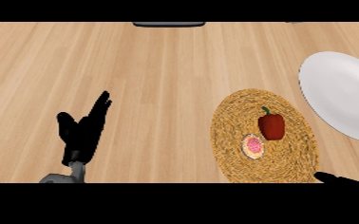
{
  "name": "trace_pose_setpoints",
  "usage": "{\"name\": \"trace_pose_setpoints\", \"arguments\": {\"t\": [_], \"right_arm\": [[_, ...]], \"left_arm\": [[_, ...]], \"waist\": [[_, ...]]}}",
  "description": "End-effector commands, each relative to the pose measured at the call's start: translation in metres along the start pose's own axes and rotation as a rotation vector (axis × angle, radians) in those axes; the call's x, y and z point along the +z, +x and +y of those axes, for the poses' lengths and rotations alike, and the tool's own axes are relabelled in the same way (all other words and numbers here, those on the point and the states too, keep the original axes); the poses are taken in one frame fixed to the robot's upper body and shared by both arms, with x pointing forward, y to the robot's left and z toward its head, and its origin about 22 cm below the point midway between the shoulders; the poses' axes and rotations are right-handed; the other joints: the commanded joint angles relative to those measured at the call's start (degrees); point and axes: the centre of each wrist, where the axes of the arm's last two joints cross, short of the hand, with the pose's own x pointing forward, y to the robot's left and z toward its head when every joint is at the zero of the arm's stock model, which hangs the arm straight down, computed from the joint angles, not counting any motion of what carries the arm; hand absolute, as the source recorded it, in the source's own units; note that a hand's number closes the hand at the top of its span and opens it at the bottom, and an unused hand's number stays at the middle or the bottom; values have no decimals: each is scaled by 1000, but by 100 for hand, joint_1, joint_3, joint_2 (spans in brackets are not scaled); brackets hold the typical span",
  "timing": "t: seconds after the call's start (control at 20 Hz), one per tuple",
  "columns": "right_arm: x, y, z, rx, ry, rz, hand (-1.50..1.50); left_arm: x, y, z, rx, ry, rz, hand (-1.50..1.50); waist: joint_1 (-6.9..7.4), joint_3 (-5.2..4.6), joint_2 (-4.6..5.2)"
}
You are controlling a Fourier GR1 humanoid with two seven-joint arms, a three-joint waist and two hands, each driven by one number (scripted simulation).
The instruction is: Pick the bell pepper from the placemat and place it in the plate
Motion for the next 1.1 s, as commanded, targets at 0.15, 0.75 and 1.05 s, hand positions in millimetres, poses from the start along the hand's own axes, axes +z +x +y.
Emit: {"name": "trace_pose_setpoints", "arguments": {"t": [0.15, 0.75, 1.05], "right_arm": [[-11, 30, 41, 6, 76, 54, -150], [3, 14, 82, 81, 100, 93, -150], [-27, 37, 84, 127, 81, 147, -150]], "left_arm": [[1, -20, -3, 19, -8, 85, 0], [7, -11, -4, 27, -17, 97, 0], [13, -5, -3, 28, -25, 63, 0]], "waist": [[-5, -29, 34], [-13, -26, 29], [-1, -28, 27]]}}
